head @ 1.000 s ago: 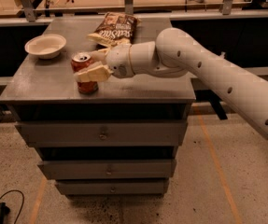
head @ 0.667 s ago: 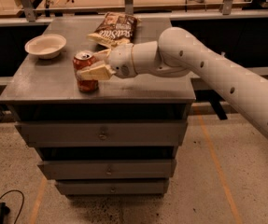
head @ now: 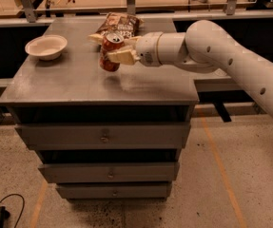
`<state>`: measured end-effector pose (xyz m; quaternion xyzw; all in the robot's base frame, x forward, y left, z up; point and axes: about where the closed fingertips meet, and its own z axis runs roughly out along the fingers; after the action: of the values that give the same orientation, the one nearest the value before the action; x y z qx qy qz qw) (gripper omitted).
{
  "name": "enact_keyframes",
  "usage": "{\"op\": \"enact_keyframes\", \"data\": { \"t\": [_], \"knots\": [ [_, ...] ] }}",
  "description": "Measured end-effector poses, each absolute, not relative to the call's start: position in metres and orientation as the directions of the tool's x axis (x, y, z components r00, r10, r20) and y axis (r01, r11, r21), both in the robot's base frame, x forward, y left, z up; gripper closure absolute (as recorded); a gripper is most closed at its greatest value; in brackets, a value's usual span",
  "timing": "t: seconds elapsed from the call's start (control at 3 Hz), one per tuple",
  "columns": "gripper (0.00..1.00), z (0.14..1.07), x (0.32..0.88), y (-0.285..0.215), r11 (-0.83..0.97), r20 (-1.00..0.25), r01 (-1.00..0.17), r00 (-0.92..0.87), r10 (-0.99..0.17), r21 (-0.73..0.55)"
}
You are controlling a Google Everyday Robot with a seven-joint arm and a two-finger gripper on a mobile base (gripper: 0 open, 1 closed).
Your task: Move coke can near brown chip bag
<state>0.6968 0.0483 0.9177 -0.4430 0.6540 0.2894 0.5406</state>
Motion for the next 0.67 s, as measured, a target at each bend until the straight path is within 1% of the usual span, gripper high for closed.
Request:
{"op": "enact_keyframes", "data": {
  "t": [0.33, 0.67],
  "knots": [
    [1.0, 0.924, 0.734, 0.014, 0.575, -0.958, -0.811, -0.071, -0.278, -0.107],
    [0.84, 0.916, 0.763, -0.003, 0.635, -0.943, -0.767, -0.139, -0.303, -0.091]
  ]
}}
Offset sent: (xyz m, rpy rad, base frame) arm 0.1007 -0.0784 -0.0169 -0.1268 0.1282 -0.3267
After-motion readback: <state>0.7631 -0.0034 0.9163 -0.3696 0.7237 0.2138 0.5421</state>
